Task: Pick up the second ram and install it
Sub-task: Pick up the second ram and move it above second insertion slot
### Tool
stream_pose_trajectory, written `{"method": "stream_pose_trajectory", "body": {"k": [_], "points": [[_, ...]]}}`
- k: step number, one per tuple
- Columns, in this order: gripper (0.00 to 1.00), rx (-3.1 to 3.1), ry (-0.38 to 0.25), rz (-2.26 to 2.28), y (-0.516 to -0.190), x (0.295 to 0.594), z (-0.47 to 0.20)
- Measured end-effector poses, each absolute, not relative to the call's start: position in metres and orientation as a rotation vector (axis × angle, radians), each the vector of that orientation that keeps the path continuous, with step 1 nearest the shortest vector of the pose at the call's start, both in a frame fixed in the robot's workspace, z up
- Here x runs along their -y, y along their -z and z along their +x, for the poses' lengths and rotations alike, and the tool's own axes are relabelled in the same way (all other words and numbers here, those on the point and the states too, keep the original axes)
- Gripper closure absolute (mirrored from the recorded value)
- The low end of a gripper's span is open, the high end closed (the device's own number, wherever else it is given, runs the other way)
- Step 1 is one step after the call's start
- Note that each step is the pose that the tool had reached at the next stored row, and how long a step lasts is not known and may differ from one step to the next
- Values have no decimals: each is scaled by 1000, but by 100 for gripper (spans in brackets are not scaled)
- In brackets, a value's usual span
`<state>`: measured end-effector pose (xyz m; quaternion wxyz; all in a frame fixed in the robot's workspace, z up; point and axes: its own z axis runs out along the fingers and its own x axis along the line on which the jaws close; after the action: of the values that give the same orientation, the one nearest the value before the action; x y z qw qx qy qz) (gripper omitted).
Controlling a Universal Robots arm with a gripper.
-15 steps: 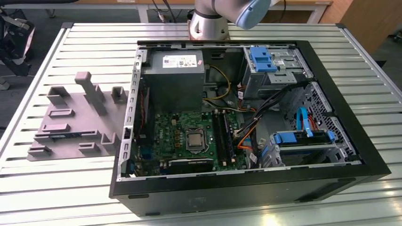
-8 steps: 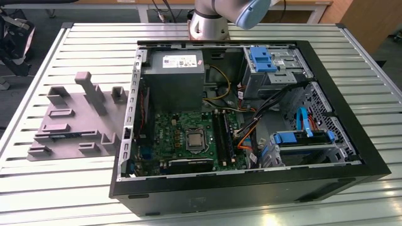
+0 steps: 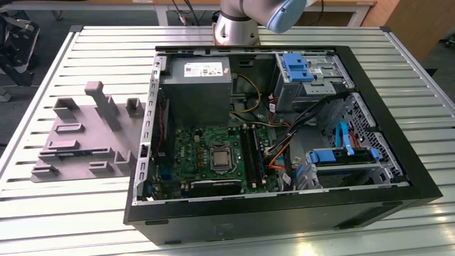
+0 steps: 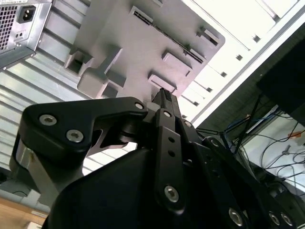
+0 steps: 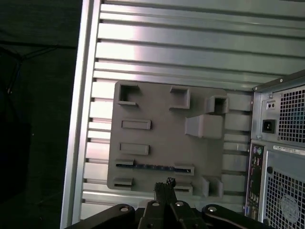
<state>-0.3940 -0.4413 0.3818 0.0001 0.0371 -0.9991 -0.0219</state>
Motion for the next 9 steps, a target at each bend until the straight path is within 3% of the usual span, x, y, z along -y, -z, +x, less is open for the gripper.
{"method": "stream_pose_trajectory", "body": {"k": [9], "points": [[89, 3121, 69, 325, -382, 441, -394]]}}
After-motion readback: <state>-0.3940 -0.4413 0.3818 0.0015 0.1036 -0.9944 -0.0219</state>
